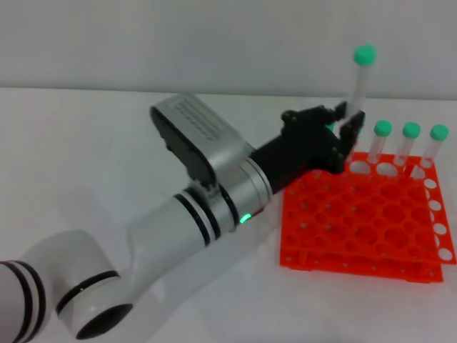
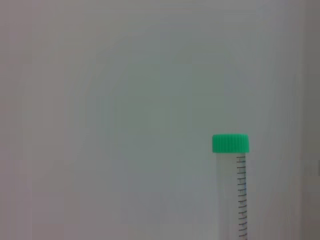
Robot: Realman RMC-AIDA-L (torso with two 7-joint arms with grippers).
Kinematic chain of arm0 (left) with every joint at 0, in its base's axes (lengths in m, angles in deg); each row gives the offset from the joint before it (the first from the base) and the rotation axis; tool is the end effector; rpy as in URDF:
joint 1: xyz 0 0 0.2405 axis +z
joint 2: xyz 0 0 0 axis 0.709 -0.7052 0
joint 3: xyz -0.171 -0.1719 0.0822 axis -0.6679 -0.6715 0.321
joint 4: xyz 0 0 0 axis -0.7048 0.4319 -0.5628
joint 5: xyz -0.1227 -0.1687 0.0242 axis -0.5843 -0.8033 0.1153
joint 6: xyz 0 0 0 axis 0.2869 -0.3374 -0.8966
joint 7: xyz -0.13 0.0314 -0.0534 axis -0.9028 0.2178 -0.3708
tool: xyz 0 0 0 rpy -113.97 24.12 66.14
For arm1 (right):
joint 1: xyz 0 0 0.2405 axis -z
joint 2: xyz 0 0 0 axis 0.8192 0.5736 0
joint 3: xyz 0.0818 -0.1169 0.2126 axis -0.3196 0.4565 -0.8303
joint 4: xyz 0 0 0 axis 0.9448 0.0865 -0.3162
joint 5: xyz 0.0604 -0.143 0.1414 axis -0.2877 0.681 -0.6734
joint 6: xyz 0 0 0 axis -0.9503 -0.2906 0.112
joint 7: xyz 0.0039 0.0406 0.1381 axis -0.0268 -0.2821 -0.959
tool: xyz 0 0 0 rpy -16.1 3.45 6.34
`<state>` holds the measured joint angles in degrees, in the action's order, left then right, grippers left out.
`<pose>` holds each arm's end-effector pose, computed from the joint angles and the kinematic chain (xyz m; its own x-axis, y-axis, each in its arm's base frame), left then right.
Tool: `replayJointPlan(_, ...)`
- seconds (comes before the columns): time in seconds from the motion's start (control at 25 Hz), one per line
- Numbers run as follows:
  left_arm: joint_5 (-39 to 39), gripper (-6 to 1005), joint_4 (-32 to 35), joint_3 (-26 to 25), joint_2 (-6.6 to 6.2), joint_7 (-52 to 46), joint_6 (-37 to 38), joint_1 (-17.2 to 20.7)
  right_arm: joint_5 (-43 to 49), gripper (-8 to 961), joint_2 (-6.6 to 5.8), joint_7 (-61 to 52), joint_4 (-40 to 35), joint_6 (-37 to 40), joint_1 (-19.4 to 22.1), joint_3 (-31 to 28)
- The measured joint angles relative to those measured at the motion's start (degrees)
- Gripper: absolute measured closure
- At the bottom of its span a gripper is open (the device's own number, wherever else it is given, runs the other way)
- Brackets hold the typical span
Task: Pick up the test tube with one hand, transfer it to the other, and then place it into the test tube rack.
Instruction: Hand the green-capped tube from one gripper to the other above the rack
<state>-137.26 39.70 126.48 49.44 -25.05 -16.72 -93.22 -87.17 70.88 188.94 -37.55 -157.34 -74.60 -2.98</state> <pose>-0.1240 0.3589 -0.1366 0.6738 -0.0043 0.7389 0.4497 -0.7911 -0.4146 0.3349 0.3035 0.1476 0.4692 -0.0034 -0.8831 -0.6959 -0.6170 -0.3674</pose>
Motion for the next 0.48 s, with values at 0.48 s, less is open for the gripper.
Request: replayJointPlan(0.48,3.09,722,2.11,-0.08,0.04,2.87,-1.42,-1.83,6.93,84,4.61,-2.39,-4.35,-1.25,-8.03,6.32)
